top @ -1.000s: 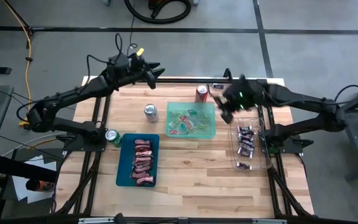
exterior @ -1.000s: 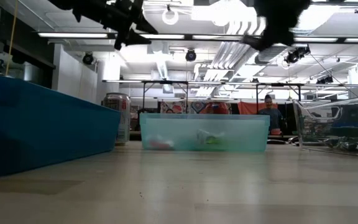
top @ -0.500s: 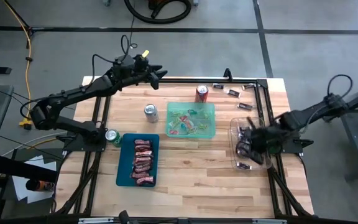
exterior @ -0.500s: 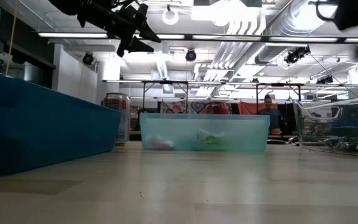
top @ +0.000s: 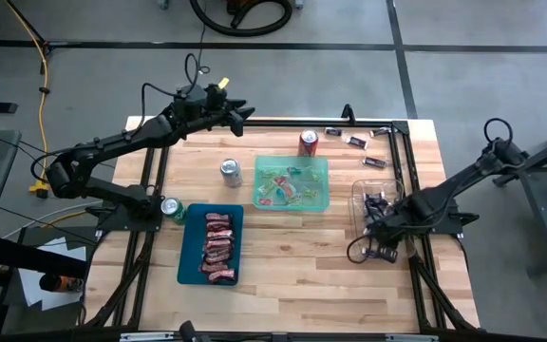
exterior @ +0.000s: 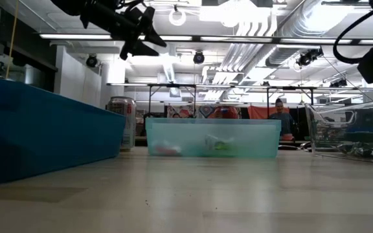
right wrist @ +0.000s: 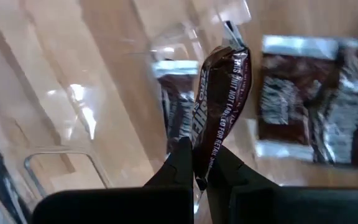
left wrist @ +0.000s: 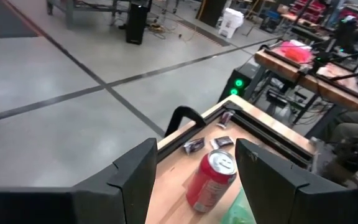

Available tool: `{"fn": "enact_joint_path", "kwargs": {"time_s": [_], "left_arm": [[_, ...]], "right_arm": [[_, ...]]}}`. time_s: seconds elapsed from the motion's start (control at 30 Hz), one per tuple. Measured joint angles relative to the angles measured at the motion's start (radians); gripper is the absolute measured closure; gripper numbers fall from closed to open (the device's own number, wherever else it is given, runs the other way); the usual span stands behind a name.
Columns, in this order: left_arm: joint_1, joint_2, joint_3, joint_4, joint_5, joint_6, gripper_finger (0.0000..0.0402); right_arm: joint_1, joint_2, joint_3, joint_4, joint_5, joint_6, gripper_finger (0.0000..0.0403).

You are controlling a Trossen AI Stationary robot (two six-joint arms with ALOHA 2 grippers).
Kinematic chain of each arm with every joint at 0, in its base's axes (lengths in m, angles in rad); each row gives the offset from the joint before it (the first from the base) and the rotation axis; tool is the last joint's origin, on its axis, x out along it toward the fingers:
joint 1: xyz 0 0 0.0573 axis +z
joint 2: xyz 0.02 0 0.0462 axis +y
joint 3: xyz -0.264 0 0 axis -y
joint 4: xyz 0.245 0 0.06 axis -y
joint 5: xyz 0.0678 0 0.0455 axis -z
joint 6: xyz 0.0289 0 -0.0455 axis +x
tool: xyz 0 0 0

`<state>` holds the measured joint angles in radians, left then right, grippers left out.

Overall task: Organize candy in baskets
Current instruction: Put the white brown chocolate into the transparent bin

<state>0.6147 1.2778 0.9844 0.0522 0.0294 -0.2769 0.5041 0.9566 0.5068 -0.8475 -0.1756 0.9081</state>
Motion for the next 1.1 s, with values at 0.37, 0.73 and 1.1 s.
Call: {"fn": "enact_joint_path", "kwargs": {"time_s": [0.37, 0.73, 1.1], "left_arm": [[0.0, 0.0, 0.0, -0.106, -0.016, 0.0, 0.0199], [0.001, 0.0, 0.0, -0.135, -0.009, -0.009, 0.0199], [0.007, 0.0, 0.0, -0.097, -0.017, -0.008, 0.0199]], "right_arm": [[0.001, 0.127, 0.007, -0.007, -0.011, -0.027, 0.0317], [0.001, 0.088, 0.289, -0.344, 0.024, -0.057, 0.0166], [-0.381, 0.039, 0.598, -0.449, 0.613, 0.043, 0.0155]]}}
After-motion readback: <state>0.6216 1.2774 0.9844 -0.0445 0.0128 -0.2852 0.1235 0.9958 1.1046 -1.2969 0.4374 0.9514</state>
